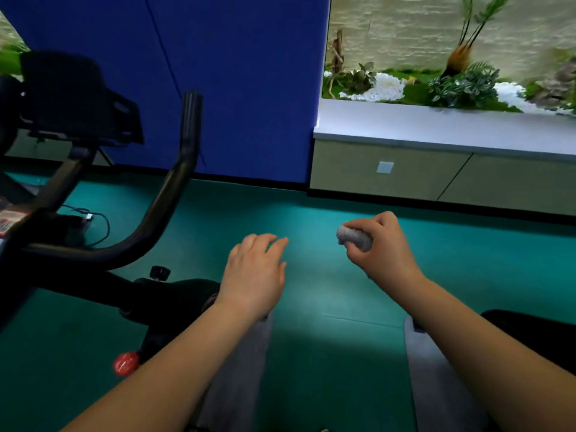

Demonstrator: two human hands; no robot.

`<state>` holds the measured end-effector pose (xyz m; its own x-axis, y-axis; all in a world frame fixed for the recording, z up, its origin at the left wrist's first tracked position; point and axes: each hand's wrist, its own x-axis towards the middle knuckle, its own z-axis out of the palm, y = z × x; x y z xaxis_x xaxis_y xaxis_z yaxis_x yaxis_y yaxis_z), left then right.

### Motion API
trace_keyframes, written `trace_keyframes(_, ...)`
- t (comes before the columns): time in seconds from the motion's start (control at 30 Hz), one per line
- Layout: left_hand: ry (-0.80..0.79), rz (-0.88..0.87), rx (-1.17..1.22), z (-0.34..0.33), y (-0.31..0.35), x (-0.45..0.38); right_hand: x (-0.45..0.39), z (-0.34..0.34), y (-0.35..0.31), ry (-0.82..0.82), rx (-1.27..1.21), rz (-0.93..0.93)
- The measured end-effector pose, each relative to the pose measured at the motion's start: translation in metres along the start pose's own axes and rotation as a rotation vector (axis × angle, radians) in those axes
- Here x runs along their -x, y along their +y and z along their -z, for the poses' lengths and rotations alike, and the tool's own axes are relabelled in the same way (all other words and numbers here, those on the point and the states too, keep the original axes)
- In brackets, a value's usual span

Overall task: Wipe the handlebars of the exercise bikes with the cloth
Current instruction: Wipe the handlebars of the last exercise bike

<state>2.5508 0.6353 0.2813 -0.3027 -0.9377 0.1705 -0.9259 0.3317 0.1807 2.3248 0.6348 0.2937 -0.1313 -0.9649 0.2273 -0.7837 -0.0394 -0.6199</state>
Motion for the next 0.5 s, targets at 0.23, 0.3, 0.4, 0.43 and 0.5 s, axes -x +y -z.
trace_keyframes(0.23,-0.19,0.02,-0.092,-0.029,0.011,-0.061,-0.05,0.002,0.027,0.028,0.086,-0.014)
trace_keyframes(0.3,-0.201,0.024,-0.108,-0.037,0.012,-0.084,-0.071,0.001,0.032,0.012,0.105,-0.011)
trace_keyframes(0.4,-0.201,0.033,-0.087,-0.047,0.013,-0.12,-0.104,0.002,0.04,0.008,0.115,-0.017)
trace_keyframes(0.43,-0.2,0.039,-0.082,-0.051,0.012,-0.132,-0.115,0.002,0.042,0.01,0.116,-0.015)
trace_keyframes(0.5,-0.209,0.043,-0.08,-0.057,0.009,-0.154,-0.137,0.003,0.048,0.013,0.138,-0.019)
